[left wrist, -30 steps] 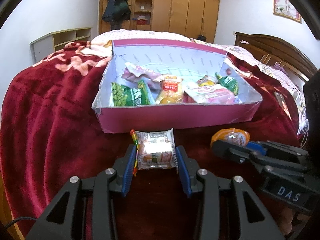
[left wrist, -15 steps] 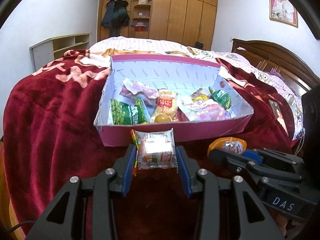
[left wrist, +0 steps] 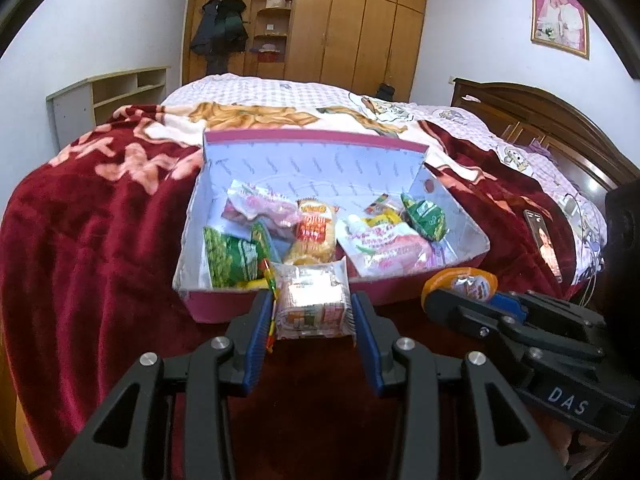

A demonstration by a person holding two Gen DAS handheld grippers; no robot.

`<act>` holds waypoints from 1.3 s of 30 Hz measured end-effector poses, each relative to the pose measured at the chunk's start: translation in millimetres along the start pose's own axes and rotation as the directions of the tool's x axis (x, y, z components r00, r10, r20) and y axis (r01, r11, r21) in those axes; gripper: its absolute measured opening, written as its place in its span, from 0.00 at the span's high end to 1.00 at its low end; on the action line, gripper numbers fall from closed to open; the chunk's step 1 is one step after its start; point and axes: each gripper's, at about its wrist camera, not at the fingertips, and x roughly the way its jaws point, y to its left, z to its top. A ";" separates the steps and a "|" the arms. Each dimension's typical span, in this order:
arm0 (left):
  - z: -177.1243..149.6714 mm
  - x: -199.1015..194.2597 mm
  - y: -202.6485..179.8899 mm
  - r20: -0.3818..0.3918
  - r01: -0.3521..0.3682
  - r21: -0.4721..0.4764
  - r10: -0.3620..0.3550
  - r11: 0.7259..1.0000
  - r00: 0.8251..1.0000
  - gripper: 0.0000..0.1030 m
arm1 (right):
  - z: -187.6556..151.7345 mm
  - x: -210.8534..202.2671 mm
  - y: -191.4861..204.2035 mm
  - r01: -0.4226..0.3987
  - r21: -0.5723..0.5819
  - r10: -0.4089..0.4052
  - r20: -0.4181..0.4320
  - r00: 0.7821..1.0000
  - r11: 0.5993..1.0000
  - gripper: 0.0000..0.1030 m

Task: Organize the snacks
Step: 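Carry the cake into the box with the left tool while the right carries the jelly cup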

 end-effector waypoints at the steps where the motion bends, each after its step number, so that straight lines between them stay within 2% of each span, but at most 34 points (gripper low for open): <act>1: 2.4 -0.4 -1.1 0.004 -0.001 0.005 0.001 1.000 1.000 0.59 | 1.4 -0.9 0.3 0.003 -0.003 -0.003 0.004 1.000 1.000 0.76; 18: 38.0 11.7 -8.4 0.062 -0.018 0.006 0.018 1.000 0.998 0.59 | 34.2 6.8 -17.1 0.073 -0.009 -0.073 0.033 0.997 0.997 0.76; 29: 58.4 41.5 -13.0 0.055 -0.023 -0.009 0.023 1.000 0.998 0.59 | 50.7 18.3 -39.4 0.136 0.013 -0.137 0.064 0.989 0.991 0.76; 39: 65.8 70.9 -21.1 0.063 -0.061 0.013 0.060 0.998 0.996 0.59 | 60.2 33.8 -62.0 0.204 0.024 -0.205 0.076 0.976 0.979 0.76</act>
